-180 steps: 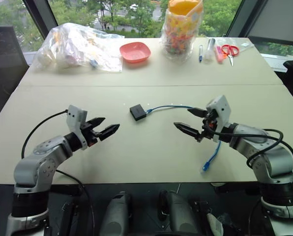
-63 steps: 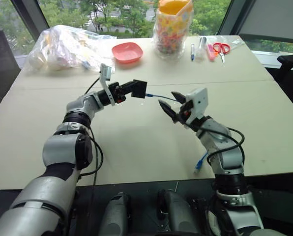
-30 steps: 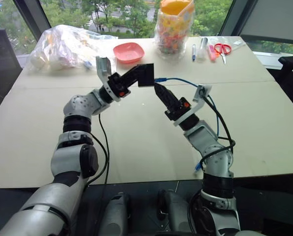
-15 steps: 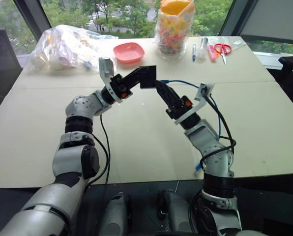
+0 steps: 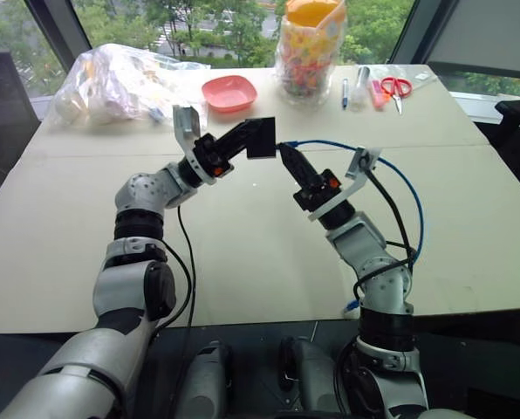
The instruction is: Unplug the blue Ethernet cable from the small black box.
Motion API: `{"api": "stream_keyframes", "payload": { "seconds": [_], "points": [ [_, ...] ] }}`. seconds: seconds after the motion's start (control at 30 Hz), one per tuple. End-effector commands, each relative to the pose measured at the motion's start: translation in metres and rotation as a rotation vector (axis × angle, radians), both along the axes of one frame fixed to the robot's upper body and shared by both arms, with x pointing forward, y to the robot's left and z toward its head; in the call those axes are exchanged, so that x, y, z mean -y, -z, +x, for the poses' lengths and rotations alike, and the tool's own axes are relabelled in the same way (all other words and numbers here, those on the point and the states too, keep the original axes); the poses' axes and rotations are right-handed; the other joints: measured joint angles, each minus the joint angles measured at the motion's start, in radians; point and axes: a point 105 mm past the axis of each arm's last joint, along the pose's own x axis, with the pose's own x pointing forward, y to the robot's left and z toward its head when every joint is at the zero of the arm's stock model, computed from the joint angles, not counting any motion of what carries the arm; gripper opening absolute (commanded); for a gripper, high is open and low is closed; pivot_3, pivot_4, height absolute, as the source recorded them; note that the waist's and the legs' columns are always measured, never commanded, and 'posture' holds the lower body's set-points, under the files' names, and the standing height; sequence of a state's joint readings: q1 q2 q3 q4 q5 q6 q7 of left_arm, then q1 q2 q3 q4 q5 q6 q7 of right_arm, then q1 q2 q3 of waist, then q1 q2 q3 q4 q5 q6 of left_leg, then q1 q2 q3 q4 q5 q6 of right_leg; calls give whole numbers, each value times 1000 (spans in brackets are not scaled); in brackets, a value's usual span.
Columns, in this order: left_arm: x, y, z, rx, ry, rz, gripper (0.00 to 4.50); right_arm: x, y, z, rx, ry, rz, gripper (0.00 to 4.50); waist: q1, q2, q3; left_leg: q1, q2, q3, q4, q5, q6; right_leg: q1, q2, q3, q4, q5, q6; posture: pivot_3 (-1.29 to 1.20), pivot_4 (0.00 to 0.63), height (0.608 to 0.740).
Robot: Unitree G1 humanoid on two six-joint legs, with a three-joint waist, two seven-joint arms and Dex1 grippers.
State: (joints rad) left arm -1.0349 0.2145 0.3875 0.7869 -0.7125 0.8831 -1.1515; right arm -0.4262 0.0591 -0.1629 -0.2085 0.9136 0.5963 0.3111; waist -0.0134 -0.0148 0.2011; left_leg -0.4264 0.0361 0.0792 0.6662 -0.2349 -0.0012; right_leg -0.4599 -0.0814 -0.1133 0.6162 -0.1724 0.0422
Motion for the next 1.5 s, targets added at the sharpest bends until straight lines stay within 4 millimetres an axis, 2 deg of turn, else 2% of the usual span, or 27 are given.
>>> {"api": "stream_keyframes", "payload": {
  "seconds": [0.03,0.13,0.23,0.27,0.4,0.57,0.73,0.83,0.97,1.03,1.5],
  "points": [
    [-10,-15,0,64,-37,-2,508,7,-8,3,8,23,32,37,0,0,0,0,0,0,0,0,0,0,0,0,0,0,0,0,150,740],
    [-37,-19,3,68,-112,-7,508,44,-15,17,1,144,54,37,-2,0,0,0,0,0,0,0,0,0,0,0,0,0,0,0,150,740],
    [-71,-22,7,70,-220,-2,508,88,-29,29,32,249,2,37,-2,0,0,0,0,0,0,0,0,0,0,0,0,0,0,0,150,740],
    [-77,-23,8,71,-242,-1,508,96,-33,31,41,263,-15,37,-2,0,0,0,0,0,0,0,0,0,0,0,0,0,0,0,150,740],
    [-89,-25,9,80,-296,-5,508,115,-51,39,78,295,-80,37,2,0,0,-1,0,0,0,0,0,0,0,0,0,0,0,0,150,740],
    [-87,-22,11,81,-324,-14,508,123,-68,46,127,311,-137,37,0,0,0,-1,-1,0,-1,0,0,0,0,0,-1,0,0,0,150,740],
    [-76,-19,13,65,-331,-48,508,92,-61,37,141,184,-197,37,1,0,0,-1,0,1,-1,0,0,0,0,0,-1,0,0,0,150,740],
    [-66,-23,14,66,-316,-84,508,68,-47,30,116,119,-187,37,3,0,0,-1,-1,1,-1,0,0,0,-1,0,-1,0,0,0,150,740],
    [-50,-26,17,61,-276,-119,508,34,-23,15,75,19,-161,1647,0,0,0,-1,0,0,-1,0,0,0,0,0,-1,0,0,0,150,740],
    [-44,-24,17,55,-246,-120,508,29,-20,12,64,20,-143,2678,-1,0,0,-1,0,1,-1,0,0,-1,0,0,-1,0,0,0,150,740],
    [-13,-19,3,43,-68,-109,508,13,-25,12,59,23,-42,2678,1,0,0,-1,-1,0,0,0,0,0,0,0,-1,0,0,0,150,740]
  ]
}}
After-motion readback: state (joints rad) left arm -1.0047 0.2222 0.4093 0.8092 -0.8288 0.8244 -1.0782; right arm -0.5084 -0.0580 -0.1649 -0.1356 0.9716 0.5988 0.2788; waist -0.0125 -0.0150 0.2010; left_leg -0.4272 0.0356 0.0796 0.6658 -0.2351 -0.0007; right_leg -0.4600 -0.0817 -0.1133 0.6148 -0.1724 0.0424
